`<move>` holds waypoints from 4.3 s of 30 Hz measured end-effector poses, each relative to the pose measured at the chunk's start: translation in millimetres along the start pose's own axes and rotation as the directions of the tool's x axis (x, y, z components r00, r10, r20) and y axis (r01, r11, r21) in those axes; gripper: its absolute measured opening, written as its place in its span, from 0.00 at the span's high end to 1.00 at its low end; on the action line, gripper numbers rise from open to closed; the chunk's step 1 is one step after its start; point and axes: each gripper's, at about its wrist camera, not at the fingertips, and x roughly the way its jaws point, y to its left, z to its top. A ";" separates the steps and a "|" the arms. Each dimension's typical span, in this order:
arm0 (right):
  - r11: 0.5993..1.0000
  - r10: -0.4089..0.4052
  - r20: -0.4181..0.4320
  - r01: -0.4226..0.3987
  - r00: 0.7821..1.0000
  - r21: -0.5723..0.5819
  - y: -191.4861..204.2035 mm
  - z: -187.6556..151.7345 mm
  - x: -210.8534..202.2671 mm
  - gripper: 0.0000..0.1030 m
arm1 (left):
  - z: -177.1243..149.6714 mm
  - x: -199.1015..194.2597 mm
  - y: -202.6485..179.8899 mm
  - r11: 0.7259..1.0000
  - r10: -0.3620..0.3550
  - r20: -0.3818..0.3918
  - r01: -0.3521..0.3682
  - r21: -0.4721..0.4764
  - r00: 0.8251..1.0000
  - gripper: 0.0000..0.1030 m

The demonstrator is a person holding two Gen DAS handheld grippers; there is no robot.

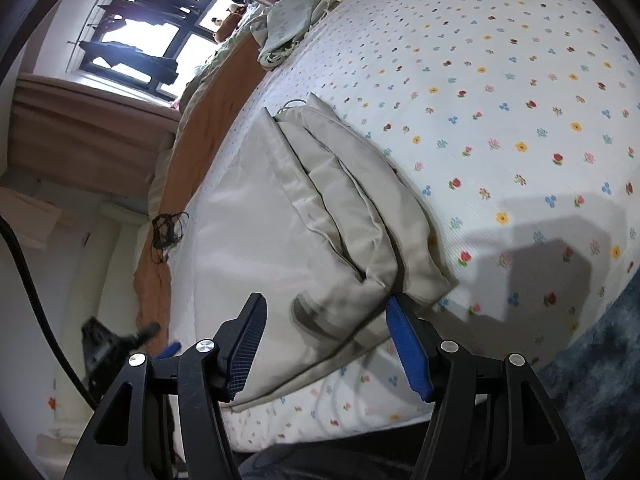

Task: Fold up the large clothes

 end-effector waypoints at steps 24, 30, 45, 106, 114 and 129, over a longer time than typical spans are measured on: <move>0.998 -0.052 0.100 0.048 0.994 0.043 -35.5 9.4 -9.1 0.91 | -18.0 42.8 -31.6 0.996 0.030 -0.056 -0.025 0.086 0.998 0.42; 0.997 -0.077 0.072 0.076 0.994 0.011 -31.7 9.7 -10.7 0.84 | -25.1 45.6 -26.9 0.996 0.040 -0.058 -0.035 0.088 0.998 0.45; 0.977 -0.150 0.017 0.151 0.989 -0.152 -22.5 21.0 14.5 0.47 | -52.4 39.4 -35.2 0.980 0.131 -0.013 -0.127 0.151 0.991 0.52; 0.976 -0.074 -0.282 0.011 0.957 -0.218 22.7 149.9 130.8 0.32 | 85.7 85.2 -35.3 0.985 0.091 -0.016 -0.088 0.147 0.996 0.56; 0.985 -0.055 -0.295 0.004 0.954 -0.171 25.2 157.0 142.1 0.44 | 102.5 105.2 -41.9 0.983 0.113 -0.021 -0.109 0.148 0.993 0.55; 0.958 -0.003 -0.129 -0.034 0.992 -0.284 86.1 131.4 43.6 0.85 | 71.4 36.9 -119.0 0.944 0.100 0.145 -0.140 0.297 0.984 0.84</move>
